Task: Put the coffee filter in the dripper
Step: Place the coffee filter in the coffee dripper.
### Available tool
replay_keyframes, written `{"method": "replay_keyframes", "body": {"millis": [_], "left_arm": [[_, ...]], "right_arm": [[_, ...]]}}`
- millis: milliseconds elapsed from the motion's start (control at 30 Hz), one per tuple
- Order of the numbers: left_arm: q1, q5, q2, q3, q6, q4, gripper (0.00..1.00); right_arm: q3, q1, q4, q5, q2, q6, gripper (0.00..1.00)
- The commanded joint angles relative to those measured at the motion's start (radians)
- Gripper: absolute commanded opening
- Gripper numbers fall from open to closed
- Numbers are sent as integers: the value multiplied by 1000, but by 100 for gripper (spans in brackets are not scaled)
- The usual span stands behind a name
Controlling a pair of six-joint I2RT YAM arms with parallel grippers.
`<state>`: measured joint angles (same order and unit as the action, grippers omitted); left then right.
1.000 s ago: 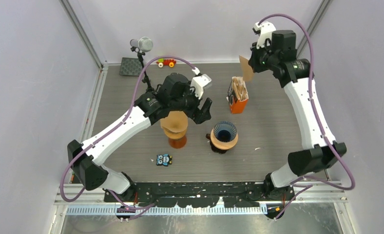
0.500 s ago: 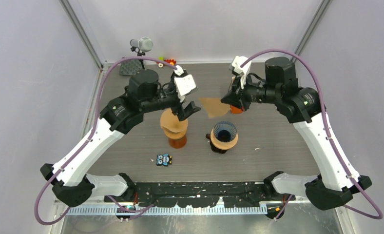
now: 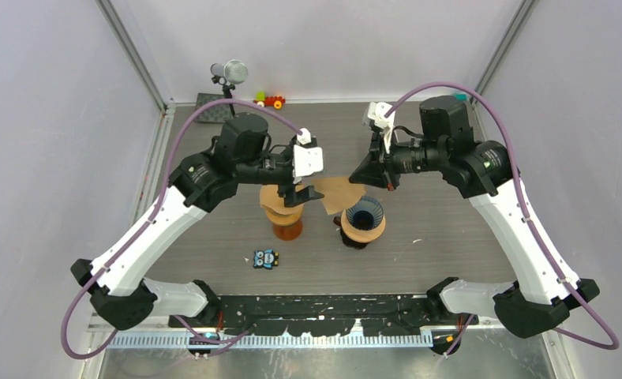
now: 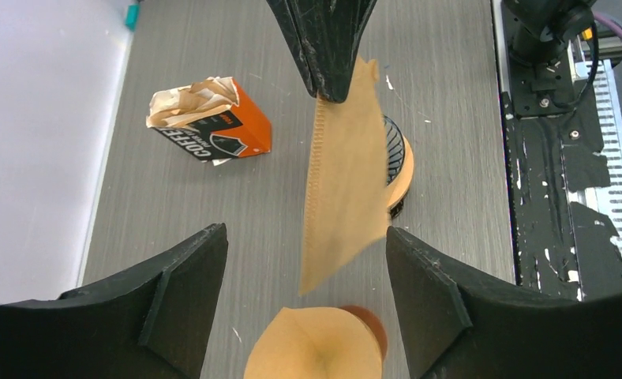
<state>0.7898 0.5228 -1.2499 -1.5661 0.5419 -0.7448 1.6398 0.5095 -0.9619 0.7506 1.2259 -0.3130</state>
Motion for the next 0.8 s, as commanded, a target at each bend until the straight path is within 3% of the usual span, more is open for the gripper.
{"method": "replay_keyframes", "body": {"millis": [0, 267, 567, 767], "left_arm": [[0, 82, -39, -62, 39, -26, 72], [9, 179, -96, -70, -27, -34, 39], [9, 223, -110, -33, -81, -20, 34], [10, 215, -89, -6, -80, -15, 16]], "right_arm": [[-11, 7, 11, 86, -16, -5, 0], [-38, 12, 28, 80, -43, -1, 0], [-34, 16, 33, 54, -56, -2, 0], [-29, 18, 24, 31, -63, -17, 0]]}}
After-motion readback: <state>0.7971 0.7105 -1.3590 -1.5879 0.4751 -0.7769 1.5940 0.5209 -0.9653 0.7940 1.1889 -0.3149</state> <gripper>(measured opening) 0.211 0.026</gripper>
